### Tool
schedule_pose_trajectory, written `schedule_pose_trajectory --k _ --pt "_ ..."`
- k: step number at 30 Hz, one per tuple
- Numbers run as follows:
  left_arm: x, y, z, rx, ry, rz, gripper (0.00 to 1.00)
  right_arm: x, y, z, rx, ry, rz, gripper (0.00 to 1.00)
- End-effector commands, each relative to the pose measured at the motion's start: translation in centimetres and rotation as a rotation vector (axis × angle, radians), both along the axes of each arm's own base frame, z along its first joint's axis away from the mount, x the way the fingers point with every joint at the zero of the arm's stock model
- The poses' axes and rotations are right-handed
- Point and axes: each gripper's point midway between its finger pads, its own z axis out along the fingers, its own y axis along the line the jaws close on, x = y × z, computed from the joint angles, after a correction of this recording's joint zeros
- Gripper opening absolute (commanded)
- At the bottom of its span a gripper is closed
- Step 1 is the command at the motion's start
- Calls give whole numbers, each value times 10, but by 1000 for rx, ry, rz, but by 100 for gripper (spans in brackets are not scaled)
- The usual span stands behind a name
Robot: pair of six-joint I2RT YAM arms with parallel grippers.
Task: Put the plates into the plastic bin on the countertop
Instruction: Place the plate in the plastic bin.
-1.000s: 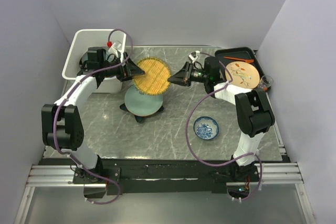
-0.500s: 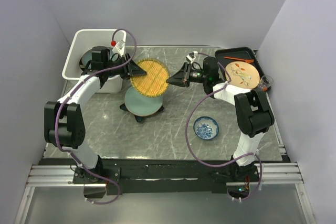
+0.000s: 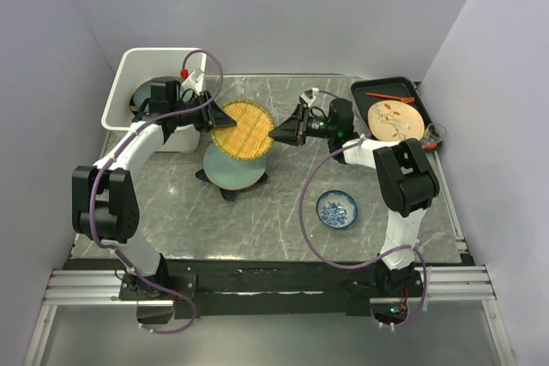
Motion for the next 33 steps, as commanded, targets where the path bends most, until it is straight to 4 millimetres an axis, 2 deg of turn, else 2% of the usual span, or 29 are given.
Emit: schedule_pose_trajectory --k 1,7,11,16,17,33 --pt "6 6 11 58 -65 23 1 -11 4 28 103 -87 59 39" --pt "7 9 8 81 -61 28 1 -8 3 22 81 -85 44 50" --pt "2 9 2 92 -40 9 1 -3 4 13 53 -75 26 51" --pt "0 20 -12 166 -24 51 1 3 5 2 -4 -76 5 51" --pt "-3 21 -14 167 -17 56 1 3 4 -5 -32 -68 4 51" --pt "11 34 12 130 -55 106 1 6 2 -16 -106 -75 -10 52"
